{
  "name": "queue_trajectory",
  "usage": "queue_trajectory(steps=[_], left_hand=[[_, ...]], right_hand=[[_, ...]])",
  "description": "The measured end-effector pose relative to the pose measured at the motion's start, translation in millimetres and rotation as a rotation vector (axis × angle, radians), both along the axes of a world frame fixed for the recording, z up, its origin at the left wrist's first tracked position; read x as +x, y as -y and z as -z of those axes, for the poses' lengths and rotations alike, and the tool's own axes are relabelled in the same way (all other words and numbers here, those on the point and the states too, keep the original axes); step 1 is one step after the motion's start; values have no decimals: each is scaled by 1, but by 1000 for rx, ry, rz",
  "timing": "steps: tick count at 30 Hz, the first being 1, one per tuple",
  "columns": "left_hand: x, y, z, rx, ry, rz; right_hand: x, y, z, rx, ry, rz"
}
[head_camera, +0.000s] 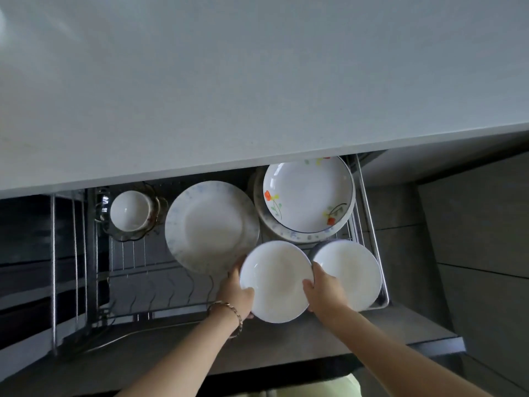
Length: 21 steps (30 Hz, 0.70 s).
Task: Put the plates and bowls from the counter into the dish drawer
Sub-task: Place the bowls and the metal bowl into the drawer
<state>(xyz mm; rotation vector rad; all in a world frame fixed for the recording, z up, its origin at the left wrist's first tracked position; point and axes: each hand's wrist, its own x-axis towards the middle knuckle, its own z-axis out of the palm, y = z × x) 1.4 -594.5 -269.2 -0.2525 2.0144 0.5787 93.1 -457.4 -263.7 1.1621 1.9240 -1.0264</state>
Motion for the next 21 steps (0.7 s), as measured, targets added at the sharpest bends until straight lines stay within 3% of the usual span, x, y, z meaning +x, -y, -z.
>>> queue_trajectory(steps=[3, 9, 15, 21], left_hand=[[-3, 7, 7, -52, -11, 157], [-4, 15, 12, -11, 33, 202], [-7, 9, -6, 172, 12, 155], [2, -3, -9, 236, -49, 35]], right_hand=[[4, 4, 0, 51, 14, -99], [6, 3, -1, 67, -38, -132], [24, -27, -15, -102, -190, -7], [45, -88, -43, 68, -155, -162]])
